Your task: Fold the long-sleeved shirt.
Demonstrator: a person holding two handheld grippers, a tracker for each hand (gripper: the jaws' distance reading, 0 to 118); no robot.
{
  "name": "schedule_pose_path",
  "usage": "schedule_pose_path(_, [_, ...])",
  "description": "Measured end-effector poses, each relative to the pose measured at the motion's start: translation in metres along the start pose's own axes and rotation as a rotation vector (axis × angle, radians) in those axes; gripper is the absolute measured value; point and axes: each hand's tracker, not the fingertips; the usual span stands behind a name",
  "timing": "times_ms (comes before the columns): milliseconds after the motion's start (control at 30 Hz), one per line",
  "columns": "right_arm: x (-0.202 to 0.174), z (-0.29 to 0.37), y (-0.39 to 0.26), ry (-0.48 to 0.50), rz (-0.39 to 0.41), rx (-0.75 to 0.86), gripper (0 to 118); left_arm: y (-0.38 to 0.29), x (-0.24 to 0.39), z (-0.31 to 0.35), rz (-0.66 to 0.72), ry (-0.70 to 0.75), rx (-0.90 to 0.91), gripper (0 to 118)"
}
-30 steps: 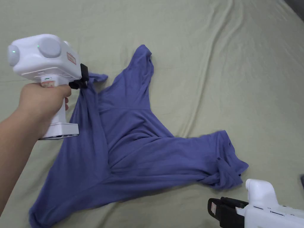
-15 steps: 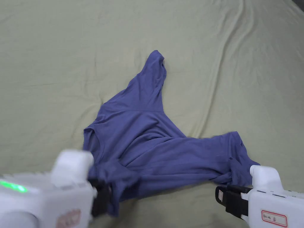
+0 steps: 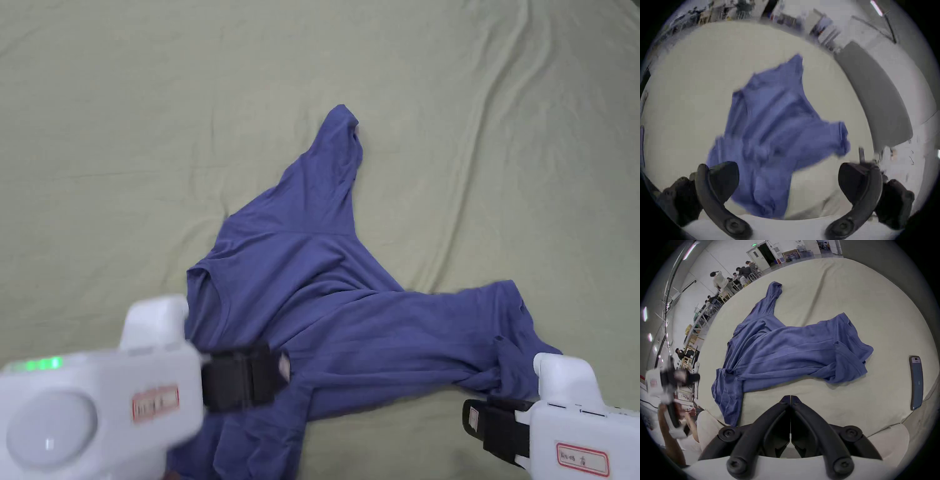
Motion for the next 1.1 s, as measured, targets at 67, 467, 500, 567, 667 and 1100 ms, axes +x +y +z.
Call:
schedule_pose_path(67, [-0.001, -0.003, 0.003, 0.012, -0.015, -0.004, 3, 0.04, -0.001, -0.016, -0.023, 0.119, 0.058, 118])
schedule_pose_path(467, [0.007, -0.012, 0.002, -0.01, -0.022, -0.042, 3, 0.113, -0.025, -0.182, -0.146, 0.412, -0.191, 83])
schedule_pose_path(500, [0.009, -0.013, 0.003, -0.014, -0.026, -0.043, 3, 0.107, -0.012, -0.177, -0.272, 0.56, -0.153, 60])
schedule_pose_path(567, [0.01, -0.014, 0.004, -0.023, -0.029, -0.045, 3, 0.102, -0.01, -0.172, -0.248, 0.415, -0.083, 1])
schedule_pose_path(667, [0.012, -0.012, 0.011, -0.036, -0.02, -0.04, 3, 0.104, -0.015, -0.163, -0.084, 0.353, -0.101, 1])
schedule_pose_path(1100, [0.059, -0.059, 0.193, -0.111, -0.057, -0.079, 114, 0.123, -0.018, -0.078, 0.086, 0.064, 0.04, 1])
